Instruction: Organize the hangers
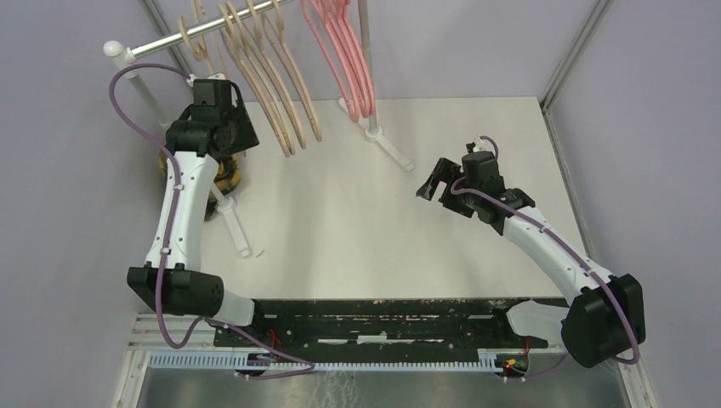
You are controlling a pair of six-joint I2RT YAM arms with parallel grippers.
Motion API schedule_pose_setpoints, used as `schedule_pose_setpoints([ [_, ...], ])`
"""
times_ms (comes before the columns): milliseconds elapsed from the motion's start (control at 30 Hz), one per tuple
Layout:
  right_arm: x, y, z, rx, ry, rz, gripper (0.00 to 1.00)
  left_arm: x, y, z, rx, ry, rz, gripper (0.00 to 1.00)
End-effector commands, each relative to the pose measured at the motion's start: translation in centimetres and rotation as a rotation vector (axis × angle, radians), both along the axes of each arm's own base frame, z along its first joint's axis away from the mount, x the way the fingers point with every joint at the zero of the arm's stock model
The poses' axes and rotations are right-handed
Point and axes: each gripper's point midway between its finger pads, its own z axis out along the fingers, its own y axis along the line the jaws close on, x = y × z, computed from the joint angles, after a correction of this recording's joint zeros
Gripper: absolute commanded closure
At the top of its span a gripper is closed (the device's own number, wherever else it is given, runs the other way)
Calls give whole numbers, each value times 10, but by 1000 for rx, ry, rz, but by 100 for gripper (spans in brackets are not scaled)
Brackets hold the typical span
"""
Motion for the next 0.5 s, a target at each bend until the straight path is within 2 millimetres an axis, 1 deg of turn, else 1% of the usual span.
schedule_pose_setpoints([
  [0,6,-3,21,-17,-74,13,0,-8,-5,15,-4,-72,-60,34],
  [67,5,-7,22,-41,-84,21,0,-11,-9,17,-16,-87,-79,7],
  [100,4,-8,23,-56,-90,27,0,-14,-11,17,-23,-93,-92,0],
  [200,2,-16,22,-115,-96,44,0,-23,-17,15,-47,-105,-115,1],
  [267,1,-22,20,-157,-96,52,0,-31,-18,9,-55,-100,-117,1],
  [333,-1,-26,18,-191,-95,61,0,-39,-20,0,-62,-93,-127,1],
  [367,-3,-29,16,-203,-93,61,0,-45,-21,-8,-69,-83,-130,1],
  [400,-3,-31,14,-218,-92,63,0,-49,-22,-8,-78,-95,-132,1],
  [433,-5,-33,11,-231,-90,68,0,-54,-25,-17,-90,-83,-135,1],
  [467,-6,-34,8,-241,-88,74,0,-59,-27,-20,-102,-88,-139,1],
])
